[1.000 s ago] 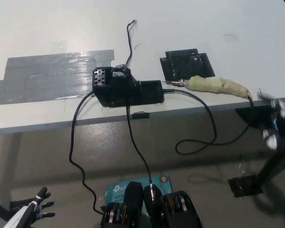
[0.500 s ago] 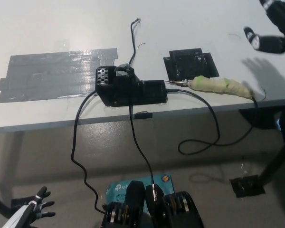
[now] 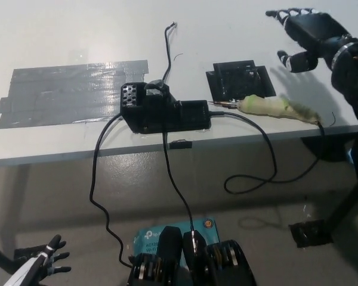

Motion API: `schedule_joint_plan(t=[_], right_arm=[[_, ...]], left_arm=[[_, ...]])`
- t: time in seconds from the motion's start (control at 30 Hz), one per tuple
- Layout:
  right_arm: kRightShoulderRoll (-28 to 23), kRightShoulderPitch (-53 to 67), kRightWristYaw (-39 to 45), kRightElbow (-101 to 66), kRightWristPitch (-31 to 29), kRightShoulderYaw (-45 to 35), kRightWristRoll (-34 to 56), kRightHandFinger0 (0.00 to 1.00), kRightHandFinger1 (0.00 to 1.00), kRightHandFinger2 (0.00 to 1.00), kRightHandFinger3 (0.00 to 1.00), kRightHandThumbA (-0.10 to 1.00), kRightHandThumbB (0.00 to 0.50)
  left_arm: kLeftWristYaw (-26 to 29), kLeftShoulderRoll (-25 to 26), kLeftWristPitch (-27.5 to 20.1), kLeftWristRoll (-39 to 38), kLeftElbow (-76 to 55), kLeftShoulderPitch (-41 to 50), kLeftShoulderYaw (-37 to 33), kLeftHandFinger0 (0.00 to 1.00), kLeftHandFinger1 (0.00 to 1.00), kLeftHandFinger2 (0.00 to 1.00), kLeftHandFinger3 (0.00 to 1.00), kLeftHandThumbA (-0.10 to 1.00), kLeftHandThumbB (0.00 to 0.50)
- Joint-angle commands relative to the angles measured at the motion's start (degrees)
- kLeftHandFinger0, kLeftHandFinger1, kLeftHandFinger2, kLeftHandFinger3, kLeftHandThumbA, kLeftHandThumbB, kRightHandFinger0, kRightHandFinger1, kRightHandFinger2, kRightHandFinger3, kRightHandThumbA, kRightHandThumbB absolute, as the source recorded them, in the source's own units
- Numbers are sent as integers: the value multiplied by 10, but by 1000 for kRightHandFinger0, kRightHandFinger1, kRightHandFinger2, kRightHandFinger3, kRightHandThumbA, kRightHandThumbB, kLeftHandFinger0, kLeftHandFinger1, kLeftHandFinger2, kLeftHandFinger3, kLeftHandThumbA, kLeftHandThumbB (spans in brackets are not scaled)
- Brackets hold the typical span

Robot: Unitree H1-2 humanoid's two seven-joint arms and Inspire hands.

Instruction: The robot uses its right hand to grab and lift the soldering gun kept on the middle of the table and puts it in its base

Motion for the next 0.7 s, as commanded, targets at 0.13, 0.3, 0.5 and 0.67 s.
schedule_joint_plan(t=[0.13, 0.3, 0.5, 0.67], right_arm=[[15, -9, 27, 21, -6, -2, -21, 1000, 1000, 1000, 1000, 443, 310], [15, 17, 38, 16, 3, -3, -28, 1000, 1000, 1000, 1000, 479, 296], [13, 34, 40, 30, 5, -9, -32, 1000, 1000, 1000, 1000, 501, 273], [7, 45, 42, 43, 19, -19, -35, 1000, 1000, 1000, 1000, 499, 265]], left_arm=[[-15, 22, 7, -3, -20, -4, -4, 1000, 884, 988, 1000, 1000, 189], [-15, 22, 7, -4, -21, -3, -5, 1000, 888, 993, 1000, 1000, 163], [-16, 21, 7, -3, -24, -1, -5, 1000, 893, 989, 1000, 1000, 182], [-19, 21, 7, 4, -22, -6, -13, 1000, 878, 983, 1000, 1000, 191]])
